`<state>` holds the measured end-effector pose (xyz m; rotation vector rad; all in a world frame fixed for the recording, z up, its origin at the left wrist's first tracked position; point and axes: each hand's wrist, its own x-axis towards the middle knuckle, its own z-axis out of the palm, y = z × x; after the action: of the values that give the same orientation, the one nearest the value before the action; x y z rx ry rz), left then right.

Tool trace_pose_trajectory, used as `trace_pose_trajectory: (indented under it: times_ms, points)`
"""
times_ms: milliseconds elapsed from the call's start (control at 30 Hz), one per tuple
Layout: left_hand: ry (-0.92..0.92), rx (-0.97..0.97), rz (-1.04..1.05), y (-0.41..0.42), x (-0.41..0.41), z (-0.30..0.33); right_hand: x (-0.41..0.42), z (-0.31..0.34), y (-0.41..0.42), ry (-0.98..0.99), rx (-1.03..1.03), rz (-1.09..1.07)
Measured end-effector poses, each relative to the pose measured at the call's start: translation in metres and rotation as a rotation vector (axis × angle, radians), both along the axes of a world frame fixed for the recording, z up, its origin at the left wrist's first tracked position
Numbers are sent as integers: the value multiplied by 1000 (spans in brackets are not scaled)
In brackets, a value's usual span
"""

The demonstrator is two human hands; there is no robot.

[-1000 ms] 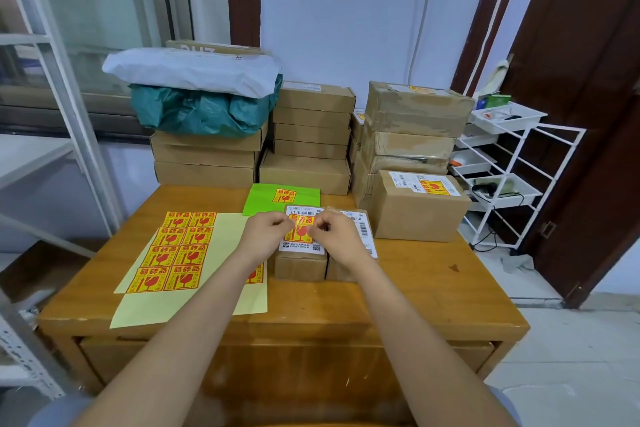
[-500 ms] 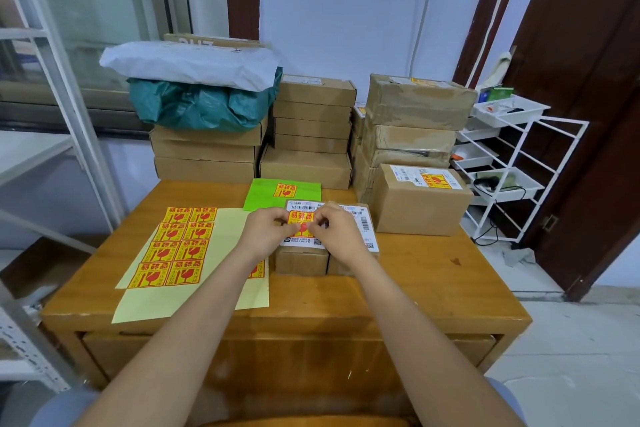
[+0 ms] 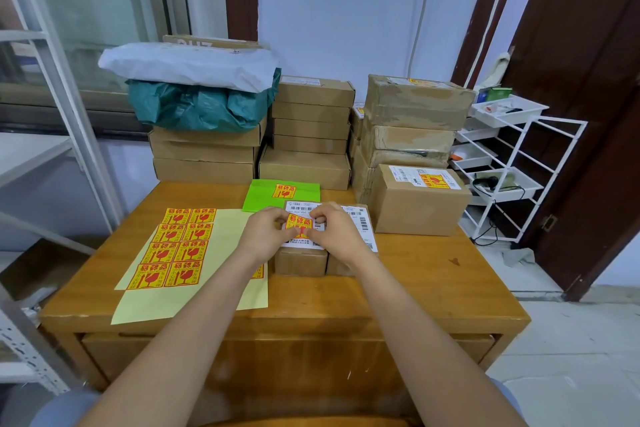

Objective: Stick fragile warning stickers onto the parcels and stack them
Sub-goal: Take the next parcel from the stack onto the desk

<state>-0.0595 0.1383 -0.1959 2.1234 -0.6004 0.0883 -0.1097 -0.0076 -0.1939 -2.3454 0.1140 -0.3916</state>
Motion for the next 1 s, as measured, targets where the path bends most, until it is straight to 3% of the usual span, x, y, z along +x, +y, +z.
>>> trace_pose_trajectory:
  times_ms: [267,600,1000]
  points:
    - [9,56,60,-2,11,-2,2,4,1,57,14,-27]
    - [-16,116,120,-10,16,3,15,6,7,62,-120,-121]
    - [135,-46,36,-4,20,3,14,7,6,78,-88,-129]
